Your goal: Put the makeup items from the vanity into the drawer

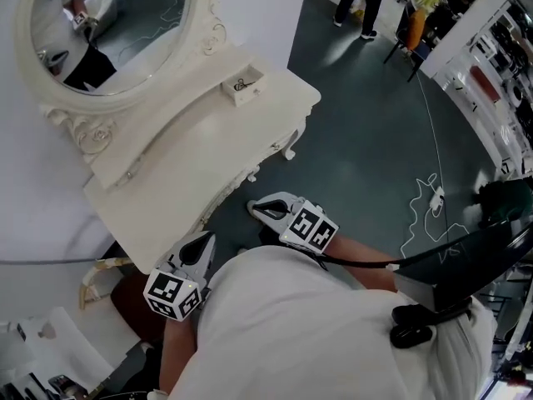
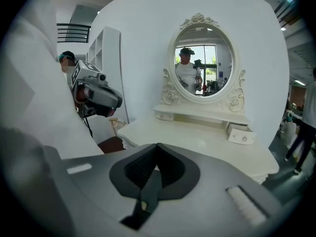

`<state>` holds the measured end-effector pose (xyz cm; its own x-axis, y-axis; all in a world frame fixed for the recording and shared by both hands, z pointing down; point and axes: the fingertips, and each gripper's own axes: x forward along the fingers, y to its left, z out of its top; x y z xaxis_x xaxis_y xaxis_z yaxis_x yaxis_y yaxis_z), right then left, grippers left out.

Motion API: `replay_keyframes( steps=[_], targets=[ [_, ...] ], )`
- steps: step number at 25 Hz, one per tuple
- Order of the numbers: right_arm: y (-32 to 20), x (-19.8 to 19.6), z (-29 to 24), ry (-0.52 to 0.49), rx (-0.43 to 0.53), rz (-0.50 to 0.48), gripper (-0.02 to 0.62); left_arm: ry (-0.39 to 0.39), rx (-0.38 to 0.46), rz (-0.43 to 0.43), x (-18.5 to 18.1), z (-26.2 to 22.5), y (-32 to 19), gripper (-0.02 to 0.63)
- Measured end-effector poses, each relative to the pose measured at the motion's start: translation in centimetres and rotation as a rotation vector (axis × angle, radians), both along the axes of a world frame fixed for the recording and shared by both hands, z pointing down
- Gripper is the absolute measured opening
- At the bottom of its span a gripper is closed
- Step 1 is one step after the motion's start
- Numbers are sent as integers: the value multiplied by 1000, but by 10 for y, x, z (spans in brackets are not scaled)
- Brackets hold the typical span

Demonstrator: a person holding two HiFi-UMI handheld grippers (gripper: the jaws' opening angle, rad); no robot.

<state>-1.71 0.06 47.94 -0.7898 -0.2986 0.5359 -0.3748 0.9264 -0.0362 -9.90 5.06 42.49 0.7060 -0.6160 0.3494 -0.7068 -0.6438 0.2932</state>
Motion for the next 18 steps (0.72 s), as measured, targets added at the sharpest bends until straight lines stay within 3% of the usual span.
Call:
replay_keyframes(
  steps=[18],
  targets=[
    [-4, 6, 12, 16, 1, 1, 0, -3, -20, 22, 10, 11, -5, -2]
  ],
)
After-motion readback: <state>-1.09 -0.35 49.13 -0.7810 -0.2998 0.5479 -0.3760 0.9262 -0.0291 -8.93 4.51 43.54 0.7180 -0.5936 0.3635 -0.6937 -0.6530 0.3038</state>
